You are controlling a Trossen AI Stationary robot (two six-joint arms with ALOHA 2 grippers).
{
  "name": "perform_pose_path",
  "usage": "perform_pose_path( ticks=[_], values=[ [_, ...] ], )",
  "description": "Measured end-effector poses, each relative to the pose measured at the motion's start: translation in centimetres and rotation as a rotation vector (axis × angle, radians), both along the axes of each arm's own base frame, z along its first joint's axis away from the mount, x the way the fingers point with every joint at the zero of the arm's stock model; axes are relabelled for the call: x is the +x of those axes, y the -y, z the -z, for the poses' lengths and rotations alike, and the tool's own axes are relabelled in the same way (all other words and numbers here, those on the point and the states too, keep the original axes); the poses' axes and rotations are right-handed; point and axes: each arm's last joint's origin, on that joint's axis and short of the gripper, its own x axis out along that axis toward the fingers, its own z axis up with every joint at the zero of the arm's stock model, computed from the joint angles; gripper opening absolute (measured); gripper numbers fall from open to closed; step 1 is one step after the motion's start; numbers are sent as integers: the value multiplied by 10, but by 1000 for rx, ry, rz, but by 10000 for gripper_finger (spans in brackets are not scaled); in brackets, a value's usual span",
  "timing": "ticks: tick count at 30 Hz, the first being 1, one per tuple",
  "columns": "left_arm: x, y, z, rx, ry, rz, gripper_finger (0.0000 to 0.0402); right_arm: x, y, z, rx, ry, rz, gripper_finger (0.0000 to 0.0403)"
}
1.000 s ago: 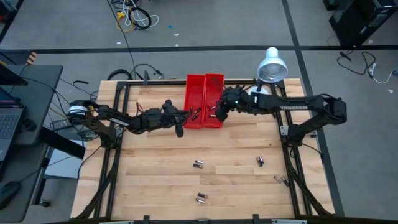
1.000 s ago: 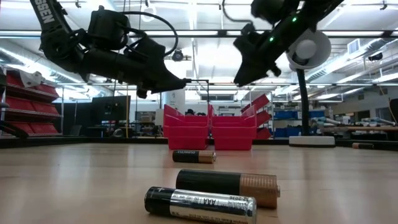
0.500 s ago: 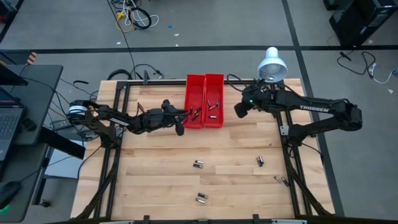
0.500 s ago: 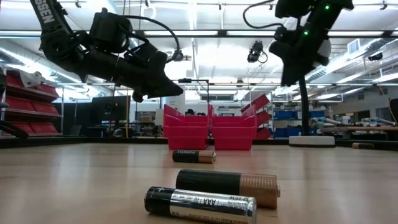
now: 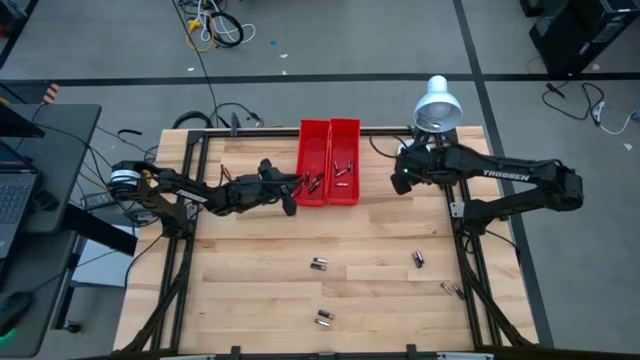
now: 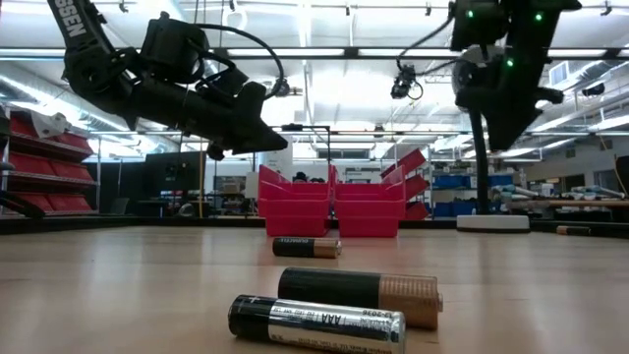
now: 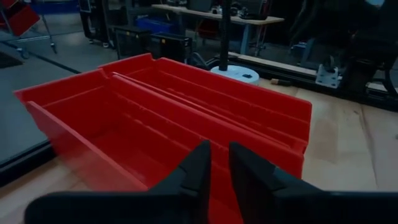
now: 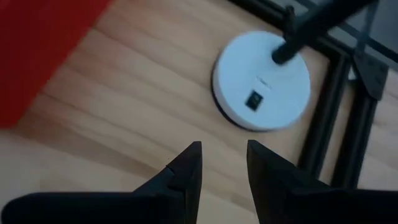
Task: Sort batteries
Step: Put the black battery into the left red bin
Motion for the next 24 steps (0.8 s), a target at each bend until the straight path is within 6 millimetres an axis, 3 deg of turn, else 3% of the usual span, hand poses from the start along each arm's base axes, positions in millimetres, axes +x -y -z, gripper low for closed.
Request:
perform_pose_path(
  ticks=[16,24],
  values=[
    [-1,-1,0,21,-11,-34,49,-46,-18,86,185,-213,236,114],
    [-1,-1,0,21,-11,-34,49,-52,-22,104,239,-190,260,109]
  ],
)
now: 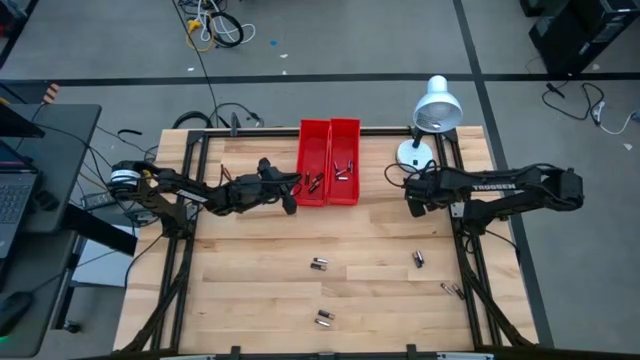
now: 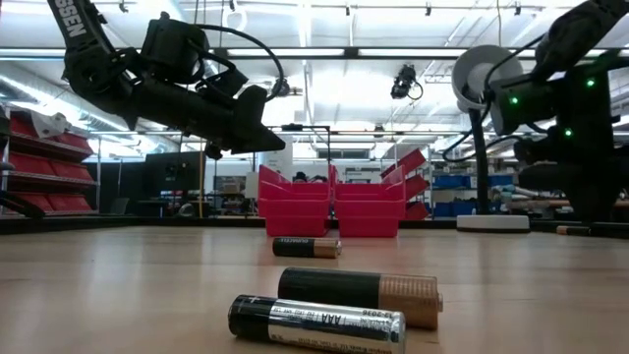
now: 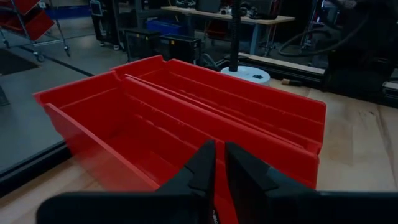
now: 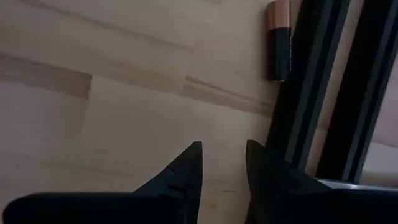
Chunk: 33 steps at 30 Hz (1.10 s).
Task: Sort batteries
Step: Put the black battery into the left red bin
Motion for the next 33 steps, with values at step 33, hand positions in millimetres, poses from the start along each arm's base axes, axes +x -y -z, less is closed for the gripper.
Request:
perform_pose_path(
  ticks=[33],
  values=[
    [0,0,1,-3,-5,1,49,33,3,12,61,412,-167,105]
  ],
)
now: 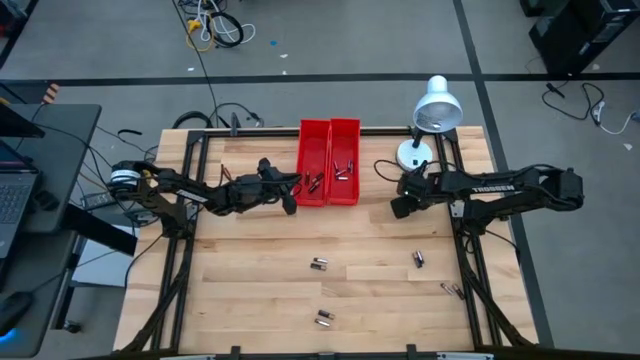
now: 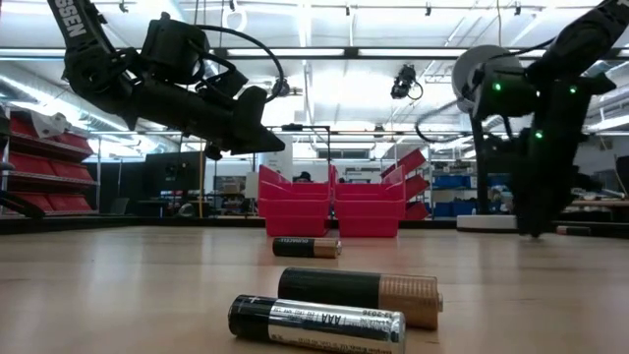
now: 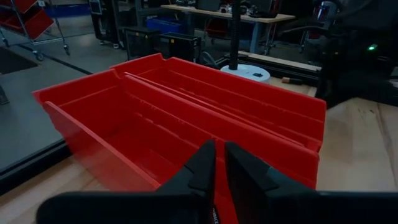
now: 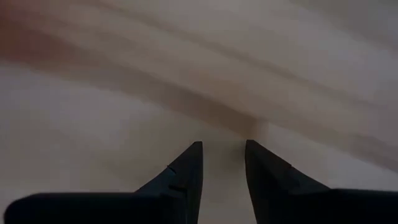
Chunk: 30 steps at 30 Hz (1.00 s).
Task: Sort batteries
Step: Put the black battery into the left red bin
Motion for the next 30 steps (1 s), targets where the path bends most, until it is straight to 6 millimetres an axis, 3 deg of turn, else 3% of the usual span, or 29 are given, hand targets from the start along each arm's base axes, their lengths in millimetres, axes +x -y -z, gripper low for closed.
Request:
perform_pose_path(
  ticks=[7,19,30],
  values=[
    [0,0,0,1,4,0,49,24,-9,-8,49,245,-186,106],
    [2,2,-5,0,52,75,49,26,-19,-8,68,260,-104,104],
    [2,2,-5,1,56,64,49,27,-25,-8,-48,212,-295,103]
  ],
)
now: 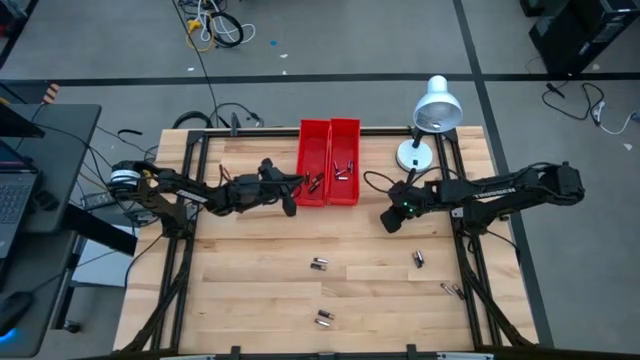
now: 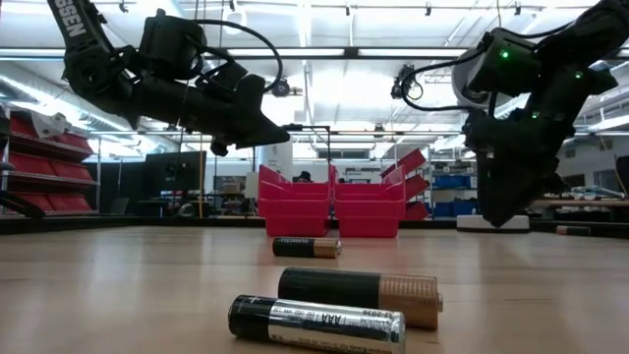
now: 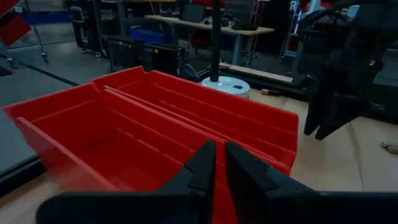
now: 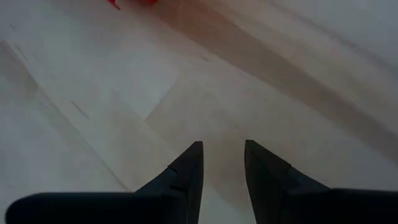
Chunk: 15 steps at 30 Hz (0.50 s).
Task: Sort batteries
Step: Put the black battery into the left red bin
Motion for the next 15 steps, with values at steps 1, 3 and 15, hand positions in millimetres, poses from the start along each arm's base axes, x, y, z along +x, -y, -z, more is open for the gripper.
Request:
perform_pose_path(
  ticks=[1,3,15],
  values=[
    [0,0,0,1,-1,-6,49,-1,1,0,-26,-10,7,103],
    [0,0,0,1,-1,-12,49,-4,6,1,-66,-38,98,101],
    [0,-1,0,4,-4,-15,49,-57,45,10,53,-424,475,62]
  ],
)
